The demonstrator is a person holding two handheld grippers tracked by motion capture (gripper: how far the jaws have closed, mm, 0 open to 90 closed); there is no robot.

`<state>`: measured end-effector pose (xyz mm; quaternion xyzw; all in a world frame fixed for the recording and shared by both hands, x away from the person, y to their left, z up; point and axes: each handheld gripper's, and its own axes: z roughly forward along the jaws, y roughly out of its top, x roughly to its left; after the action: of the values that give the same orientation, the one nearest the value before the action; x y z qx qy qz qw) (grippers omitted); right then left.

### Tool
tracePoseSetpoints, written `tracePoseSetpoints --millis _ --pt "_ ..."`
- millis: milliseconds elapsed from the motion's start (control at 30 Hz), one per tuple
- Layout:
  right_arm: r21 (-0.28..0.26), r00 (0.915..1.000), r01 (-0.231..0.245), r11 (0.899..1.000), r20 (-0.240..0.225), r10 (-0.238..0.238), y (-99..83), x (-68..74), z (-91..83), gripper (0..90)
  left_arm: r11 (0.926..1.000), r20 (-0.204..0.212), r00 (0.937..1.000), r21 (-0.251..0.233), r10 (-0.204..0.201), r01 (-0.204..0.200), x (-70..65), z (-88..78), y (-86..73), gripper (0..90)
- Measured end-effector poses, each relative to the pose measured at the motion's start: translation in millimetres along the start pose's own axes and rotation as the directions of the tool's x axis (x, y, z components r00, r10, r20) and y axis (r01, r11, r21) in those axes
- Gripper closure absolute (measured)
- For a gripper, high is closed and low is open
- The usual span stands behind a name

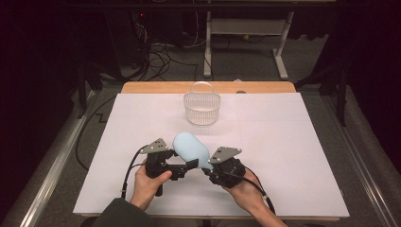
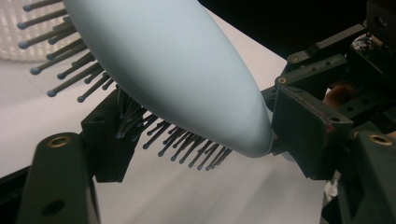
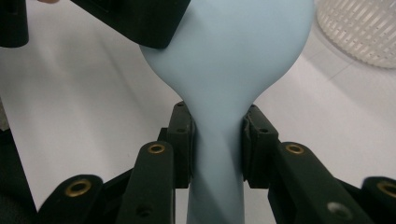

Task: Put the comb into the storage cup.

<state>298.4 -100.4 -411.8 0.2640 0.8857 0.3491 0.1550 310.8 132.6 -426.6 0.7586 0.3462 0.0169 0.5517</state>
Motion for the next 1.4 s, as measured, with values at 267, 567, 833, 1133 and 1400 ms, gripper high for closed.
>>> tracePoseSetpoints --millis 267,567,833,1133,1400 --pt "-0.001 0.9997 0.021 1.0 0.009 -0.021 0.6 -0.1 0.2 70.2 0.9987 0.025 0.9993 -0.041 -0.028 0.029 -0.5 -4.7 1.1 34.6" --pt "0.004 0.9981 0.048 0.999 0.039 -0.048 2.6 3.6 1.8 70.3 0.9949 0.04 0.9975 -0.081 -0.058 0.061 -1.1 -9.1 2.0 41.2" --pt "-0.016 0.9957 0.072 0.997 0.06 -0.071 7.8 8.1 0.0 70.4 0.9941 0.033 0.9975 -0.087 -0.062 0.065 -0.3 -5.1 -0.9 36.5" --pt "-0.021 0.9951 0.079 0.997 0.062 -0.078 10.0 9.7 -1.5 70.5 0.9933 0.068 0.9948 -0.082 -0.076 0.081 -0.3 -6.1 -0.4 40.6" --pt "-0.024 0.9959 0.077 0.997 0.049 -0.076 11.8 9.4 0.3 70.5 0.9897 0.104 0.9898 -0.096 -0.096 0.107 -0.3 -11.9 2.1 48.8"
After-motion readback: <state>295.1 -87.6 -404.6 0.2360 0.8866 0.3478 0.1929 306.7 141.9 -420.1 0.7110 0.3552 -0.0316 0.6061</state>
